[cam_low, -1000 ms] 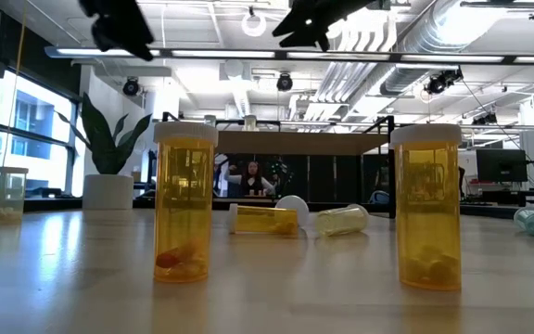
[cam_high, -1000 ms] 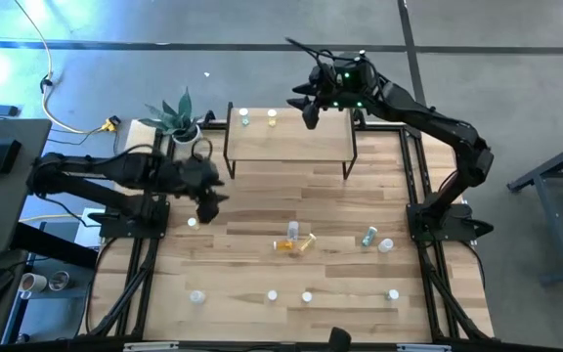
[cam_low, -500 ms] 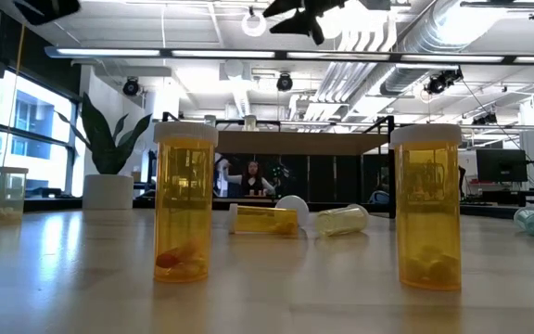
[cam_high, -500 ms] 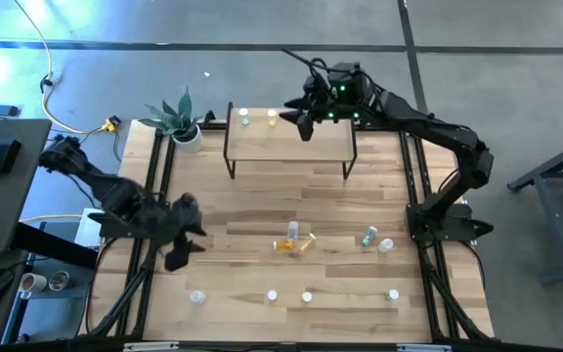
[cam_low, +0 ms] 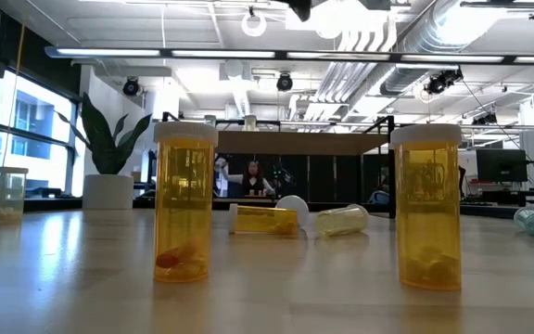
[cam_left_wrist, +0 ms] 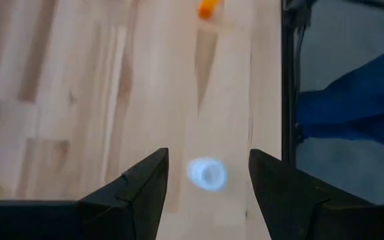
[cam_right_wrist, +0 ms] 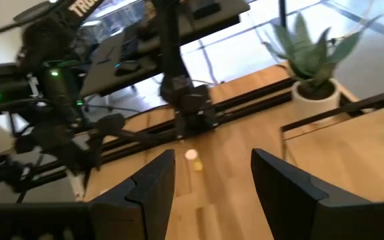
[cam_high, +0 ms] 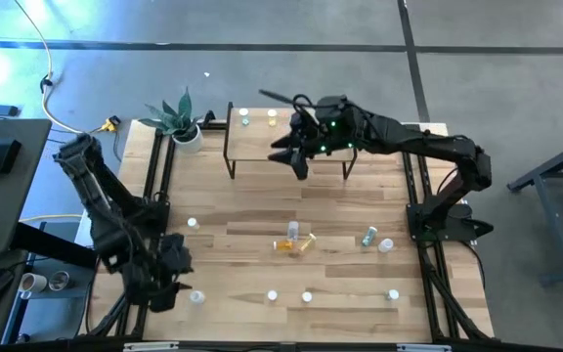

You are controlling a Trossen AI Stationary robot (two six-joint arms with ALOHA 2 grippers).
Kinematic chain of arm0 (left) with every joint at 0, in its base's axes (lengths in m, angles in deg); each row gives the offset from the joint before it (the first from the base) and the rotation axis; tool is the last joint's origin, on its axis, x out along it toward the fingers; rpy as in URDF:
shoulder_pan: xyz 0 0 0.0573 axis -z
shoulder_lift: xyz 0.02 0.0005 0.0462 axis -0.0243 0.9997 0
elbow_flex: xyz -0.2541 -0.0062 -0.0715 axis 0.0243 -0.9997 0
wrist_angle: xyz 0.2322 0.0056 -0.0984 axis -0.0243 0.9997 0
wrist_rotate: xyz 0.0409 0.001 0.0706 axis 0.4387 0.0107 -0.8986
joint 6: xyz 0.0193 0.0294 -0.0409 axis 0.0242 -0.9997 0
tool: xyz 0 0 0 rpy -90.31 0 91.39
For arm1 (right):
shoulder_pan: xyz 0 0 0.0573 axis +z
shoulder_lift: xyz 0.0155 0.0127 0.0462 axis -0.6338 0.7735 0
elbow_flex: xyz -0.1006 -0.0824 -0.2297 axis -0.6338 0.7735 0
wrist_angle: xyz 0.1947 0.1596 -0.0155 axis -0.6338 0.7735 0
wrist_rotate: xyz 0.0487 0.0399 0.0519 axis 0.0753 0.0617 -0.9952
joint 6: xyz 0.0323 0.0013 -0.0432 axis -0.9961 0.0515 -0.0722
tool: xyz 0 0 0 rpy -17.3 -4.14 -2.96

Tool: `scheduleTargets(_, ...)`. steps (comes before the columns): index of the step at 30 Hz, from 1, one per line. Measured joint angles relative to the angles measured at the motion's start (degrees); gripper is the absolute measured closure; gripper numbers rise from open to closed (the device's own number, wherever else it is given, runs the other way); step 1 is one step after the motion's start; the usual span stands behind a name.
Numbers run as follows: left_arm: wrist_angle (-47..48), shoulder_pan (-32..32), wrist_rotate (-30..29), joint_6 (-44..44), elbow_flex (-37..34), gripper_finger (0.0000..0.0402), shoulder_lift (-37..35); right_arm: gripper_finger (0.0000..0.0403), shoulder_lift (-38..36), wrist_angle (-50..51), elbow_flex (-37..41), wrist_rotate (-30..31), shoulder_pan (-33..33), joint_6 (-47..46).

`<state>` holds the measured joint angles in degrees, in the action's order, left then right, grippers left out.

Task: Pick and place medicine bottles onto shelf by color
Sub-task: Put the bottom left white pill bottle on the shelf

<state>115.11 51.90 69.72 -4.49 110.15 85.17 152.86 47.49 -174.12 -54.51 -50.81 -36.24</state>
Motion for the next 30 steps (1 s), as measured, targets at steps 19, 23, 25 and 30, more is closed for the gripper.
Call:
scheduleTargets(19,-5.53,15.19,-7.20,25.57,-0.02,0.0202,18.85,0.0214,0.00,0.00,0.00,5.86,7.86,-0.03)
scheduleTargets(23,-7.79,14.68,-7.43,26.46,-0.02,0.0202,23.02,0.0214,0.00,0.00,0.00,5.84,7.93,-0.93)
scheduleTargets(25,-7.64,14.47,-7.66,28.39,-0.02,0.0202,24.81,0.0214,0.00,0.00,0.00,5.84,7.91,-1.51)
scheduleTargets(30,-7.39,14.41,-8.72,32.87,-0.04,0.0202,28.35,0.0214,0.00,-0.01,0.00,5.84,7.93,-1.51)
